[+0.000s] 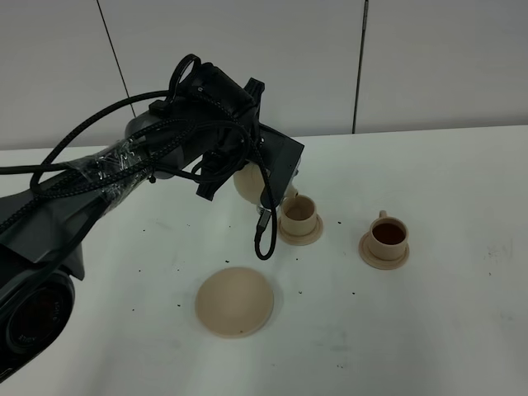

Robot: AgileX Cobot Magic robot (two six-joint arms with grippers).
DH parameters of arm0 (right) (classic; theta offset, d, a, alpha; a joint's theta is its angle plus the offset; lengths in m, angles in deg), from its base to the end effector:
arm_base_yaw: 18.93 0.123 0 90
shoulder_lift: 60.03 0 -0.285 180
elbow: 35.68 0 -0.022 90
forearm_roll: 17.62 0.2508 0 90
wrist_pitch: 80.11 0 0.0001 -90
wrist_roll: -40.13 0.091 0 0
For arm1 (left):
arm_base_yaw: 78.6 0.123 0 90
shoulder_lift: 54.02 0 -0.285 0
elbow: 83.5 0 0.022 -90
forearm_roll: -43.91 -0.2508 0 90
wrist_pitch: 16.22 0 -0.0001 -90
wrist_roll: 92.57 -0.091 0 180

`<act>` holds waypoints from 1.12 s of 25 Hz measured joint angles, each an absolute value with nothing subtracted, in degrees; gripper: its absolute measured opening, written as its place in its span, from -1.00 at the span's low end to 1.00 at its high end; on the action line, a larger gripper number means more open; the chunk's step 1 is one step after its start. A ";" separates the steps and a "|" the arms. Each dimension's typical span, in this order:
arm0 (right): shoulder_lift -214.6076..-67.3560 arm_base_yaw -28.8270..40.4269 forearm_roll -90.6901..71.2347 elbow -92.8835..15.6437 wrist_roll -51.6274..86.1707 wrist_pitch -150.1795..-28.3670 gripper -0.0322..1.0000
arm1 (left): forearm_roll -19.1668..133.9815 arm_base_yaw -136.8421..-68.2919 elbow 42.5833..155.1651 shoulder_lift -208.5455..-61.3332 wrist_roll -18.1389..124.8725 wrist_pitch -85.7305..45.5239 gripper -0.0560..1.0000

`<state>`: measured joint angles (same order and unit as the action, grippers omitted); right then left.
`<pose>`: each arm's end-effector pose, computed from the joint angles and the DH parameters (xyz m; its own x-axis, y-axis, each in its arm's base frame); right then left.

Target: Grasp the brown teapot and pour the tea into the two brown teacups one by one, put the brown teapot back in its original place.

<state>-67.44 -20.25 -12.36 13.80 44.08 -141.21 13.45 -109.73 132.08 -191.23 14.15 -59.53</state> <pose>-0.0043 0.0074 0.2727 -0.4700 0.1237 -0.8739 0.0053 0.9905 0.1373 0.4556 -0.2382 0.2215 0.3688 0.8656 0.3386 0.6252 -0.5006 0.5988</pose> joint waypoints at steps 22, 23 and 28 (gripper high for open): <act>-67.44 -20.25 -12.36 13.80 44.08 -141.21 -0.47 | 12.59 -110.25 132.07 -191.35 8.30 -58.24 -0.58; -67.44 -20.25 -12.36 13.80 44.08 -141.21 -0.47 | 12.27 -110.25 132.07 -191.35 8.30 -58.20 -0.58; -67.44 -20.25 -12.36 13.80 44.08 -141.21 -0.47 | 11.13 -110.25 132.07 -191.35 8.30 -58.02 -0.58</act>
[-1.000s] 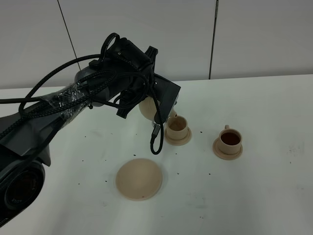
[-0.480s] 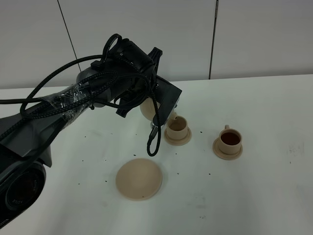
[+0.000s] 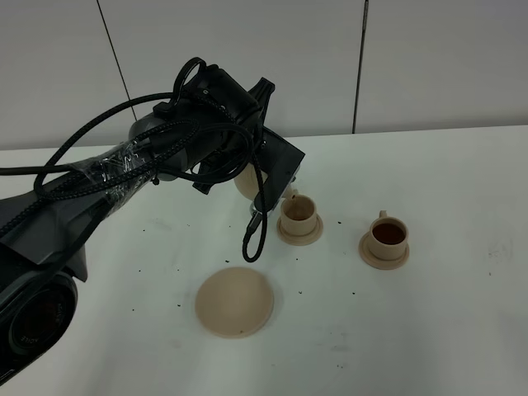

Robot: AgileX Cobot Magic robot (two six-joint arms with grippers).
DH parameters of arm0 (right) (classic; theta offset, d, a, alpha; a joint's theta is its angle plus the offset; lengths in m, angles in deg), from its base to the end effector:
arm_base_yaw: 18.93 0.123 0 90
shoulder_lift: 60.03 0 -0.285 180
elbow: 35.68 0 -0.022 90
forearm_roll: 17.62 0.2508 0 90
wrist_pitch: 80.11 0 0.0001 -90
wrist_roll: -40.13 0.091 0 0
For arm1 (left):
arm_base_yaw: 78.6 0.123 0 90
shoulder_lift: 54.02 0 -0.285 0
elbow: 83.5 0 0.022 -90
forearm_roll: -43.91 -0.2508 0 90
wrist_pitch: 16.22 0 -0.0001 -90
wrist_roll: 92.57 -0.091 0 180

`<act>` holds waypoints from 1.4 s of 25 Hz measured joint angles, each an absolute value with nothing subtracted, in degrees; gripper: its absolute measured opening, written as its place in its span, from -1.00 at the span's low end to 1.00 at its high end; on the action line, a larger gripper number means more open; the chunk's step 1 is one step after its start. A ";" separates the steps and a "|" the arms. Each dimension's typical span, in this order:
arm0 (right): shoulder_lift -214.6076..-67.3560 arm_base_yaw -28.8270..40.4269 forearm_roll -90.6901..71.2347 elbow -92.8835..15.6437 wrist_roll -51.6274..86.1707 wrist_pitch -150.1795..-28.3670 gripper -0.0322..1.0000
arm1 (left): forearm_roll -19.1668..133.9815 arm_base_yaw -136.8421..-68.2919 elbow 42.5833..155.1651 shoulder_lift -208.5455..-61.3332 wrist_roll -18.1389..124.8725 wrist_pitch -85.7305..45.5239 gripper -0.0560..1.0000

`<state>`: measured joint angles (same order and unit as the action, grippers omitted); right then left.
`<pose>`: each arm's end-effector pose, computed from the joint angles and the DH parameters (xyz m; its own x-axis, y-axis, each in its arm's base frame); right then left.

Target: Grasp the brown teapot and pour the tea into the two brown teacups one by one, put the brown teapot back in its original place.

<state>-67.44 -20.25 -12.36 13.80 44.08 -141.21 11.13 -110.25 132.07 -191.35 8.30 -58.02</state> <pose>-0.0043 0.0074 0.2727 -0.4700 0.1237 -0.8739 0.0053 0.9905 0.1373 0.4561 -0.2425 0.2228 0.4402 0.7880 0.4304 0.5452 -0.6155 0.5691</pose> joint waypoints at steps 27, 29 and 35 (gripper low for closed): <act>-67.44 -20.25 -12.36 13.80 44.08 -141.21 -0.47 | 10.48 -110.25 132.07 -191.35 8.17 -56.52 -0.58; -67.44 -20.25 -12.36 13.80 44.08 -141.21 -0.47 | 10.48 -110.25 132.07 -191.35 8.04 -56.52 -0.58; -67.44 -20.25 -12.36 13.80 44.08 -141.21 -0.47 | 10.48 -110.25 132.07 -191.35 6.63 -56.52 -0.58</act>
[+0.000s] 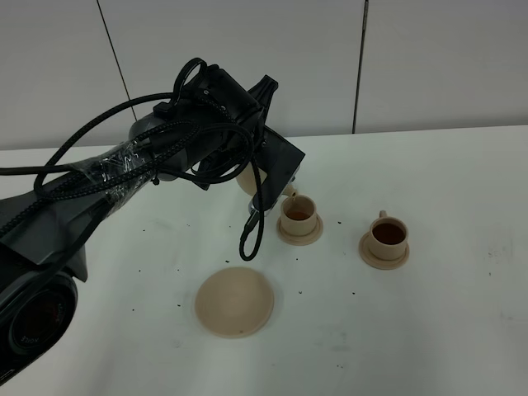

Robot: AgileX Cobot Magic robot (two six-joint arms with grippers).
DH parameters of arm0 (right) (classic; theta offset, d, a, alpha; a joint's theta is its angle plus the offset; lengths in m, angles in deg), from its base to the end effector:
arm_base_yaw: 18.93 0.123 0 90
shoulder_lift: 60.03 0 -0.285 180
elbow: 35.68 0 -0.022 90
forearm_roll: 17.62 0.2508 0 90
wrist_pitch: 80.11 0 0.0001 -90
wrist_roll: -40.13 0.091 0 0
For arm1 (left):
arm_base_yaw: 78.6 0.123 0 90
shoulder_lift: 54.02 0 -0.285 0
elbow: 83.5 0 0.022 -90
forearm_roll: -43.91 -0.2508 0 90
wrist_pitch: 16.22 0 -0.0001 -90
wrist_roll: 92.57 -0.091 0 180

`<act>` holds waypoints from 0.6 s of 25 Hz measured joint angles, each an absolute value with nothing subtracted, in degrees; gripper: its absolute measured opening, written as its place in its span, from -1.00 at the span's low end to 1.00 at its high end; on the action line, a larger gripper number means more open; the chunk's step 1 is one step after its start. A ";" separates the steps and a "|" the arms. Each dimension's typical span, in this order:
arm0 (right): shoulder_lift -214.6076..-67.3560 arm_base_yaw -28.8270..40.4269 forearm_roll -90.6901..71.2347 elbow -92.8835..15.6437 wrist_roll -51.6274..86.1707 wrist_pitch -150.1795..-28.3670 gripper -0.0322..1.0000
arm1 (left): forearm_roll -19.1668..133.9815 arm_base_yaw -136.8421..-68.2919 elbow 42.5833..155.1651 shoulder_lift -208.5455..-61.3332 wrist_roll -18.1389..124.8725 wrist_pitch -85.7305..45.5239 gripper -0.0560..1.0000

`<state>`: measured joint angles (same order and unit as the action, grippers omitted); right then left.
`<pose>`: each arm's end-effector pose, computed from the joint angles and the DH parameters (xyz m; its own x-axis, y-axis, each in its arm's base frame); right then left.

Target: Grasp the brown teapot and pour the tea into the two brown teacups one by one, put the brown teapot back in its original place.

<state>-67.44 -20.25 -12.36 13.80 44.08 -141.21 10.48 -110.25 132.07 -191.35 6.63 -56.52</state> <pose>-0.0043 0.0074 0.2727 -0.4700 0.1237 -0.8739 0.0053 0.9905 0.1373 0.4575 -0.2439 0.2243 0.4581 0.7643 0.4539 0.5088 -0.6441 0.5712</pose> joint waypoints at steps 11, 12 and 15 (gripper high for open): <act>-67.44 -20.25 -12.36 13.80 44.08 -141.21 -0.47 | 10.35 -110.25 132.07 -191.35 4.64 -56.57 -0.58; -67.44 -20.25 -12.36 13.80 44.08 -141.21 -0.47 | 10.35 -110.25 132.07 -191.35 4.43 -56.57 -0.58; -67.44 -20.25 -12.36 13.80 44.08 -141.21 -0.47 | 10.35 -110.25 132.07 -191.35 4.03 -56.52 -0.58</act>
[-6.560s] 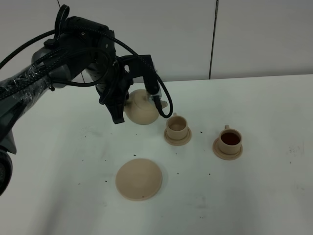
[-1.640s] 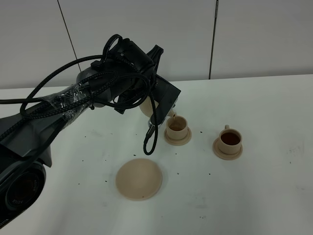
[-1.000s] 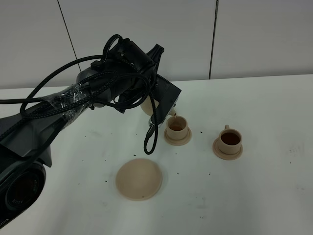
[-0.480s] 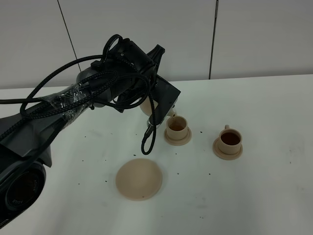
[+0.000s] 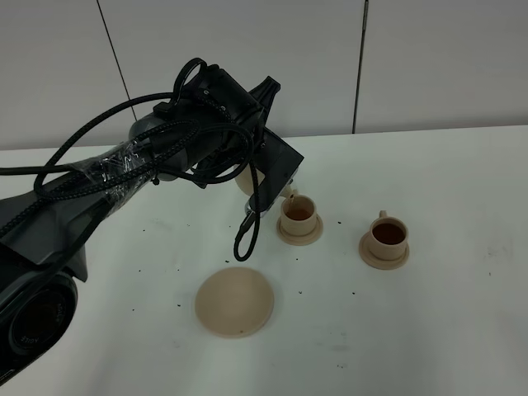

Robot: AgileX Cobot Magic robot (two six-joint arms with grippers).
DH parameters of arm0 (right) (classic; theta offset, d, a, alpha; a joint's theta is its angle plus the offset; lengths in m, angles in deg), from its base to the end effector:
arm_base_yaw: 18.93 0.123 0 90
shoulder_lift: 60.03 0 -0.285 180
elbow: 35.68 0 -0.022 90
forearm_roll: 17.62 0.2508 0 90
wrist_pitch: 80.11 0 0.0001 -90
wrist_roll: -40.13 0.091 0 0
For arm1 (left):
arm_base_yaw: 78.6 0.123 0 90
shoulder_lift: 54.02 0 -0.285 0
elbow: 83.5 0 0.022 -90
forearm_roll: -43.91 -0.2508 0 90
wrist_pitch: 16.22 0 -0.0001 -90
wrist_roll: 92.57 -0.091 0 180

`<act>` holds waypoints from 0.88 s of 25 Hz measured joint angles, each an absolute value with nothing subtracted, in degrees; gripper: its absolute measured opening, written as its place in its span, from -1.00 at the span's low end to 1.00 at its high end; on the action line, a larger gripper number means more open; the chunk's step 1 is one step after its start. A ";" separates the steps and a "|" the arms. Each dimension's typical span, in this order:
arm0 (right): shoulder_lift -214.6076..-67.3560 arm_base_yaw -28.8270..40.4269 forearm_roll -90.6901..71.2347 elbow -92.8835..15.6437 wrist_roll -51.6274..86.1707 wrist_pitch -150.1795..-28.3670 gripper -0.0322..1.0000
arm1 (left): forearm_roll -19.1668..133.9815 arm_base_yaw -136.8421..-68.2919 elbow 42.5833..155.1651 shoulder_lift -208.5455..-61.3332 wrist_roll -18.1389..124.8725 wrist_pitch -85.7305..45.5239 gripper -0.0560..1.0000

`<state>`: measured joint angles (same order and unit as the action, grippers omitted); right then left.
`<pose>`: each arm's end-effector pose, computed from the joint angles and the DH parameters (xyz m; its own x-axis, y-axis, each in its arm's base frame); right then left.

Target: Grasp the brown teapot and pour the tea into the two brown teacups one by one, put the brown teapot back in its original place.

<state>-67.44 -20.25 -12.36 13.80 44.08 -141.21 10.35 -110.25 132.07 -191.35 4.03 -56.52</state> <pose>-0.0043 0.0074 0.2727 -0.4700 0.1237 -0.8739 0.0053 0.9905 0.1373 0.4576 -0.2438 0.2244 0.4804 0.7332 0.4813 0.4865 -0.6794 0.5493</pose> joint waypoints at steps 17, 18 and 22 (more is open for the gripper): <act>-67.44 -20.25 -12.36 13.80 44.08 -141.21 -0.47 | 10.30 -110.25 132.07 -191.35 3.44 -55.90 -0.58; -67.44 -20.25 -12.36 13.80 44.08 -141.21 -0.47 | 10.30 -110.25 132.07 -191.35 3.44 -55.79 -0.58; -67.44 -20.25 -12.36 13.80 44.08 -141.21 -0.47 | 10.30 -110.25 132.07 -191.35 3.42 -55.62 -0.58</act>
<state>-67.44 -20.25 -12.36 13.80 44.08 -141.21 10.30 -110.25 132.07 -191.35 3.42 -55.62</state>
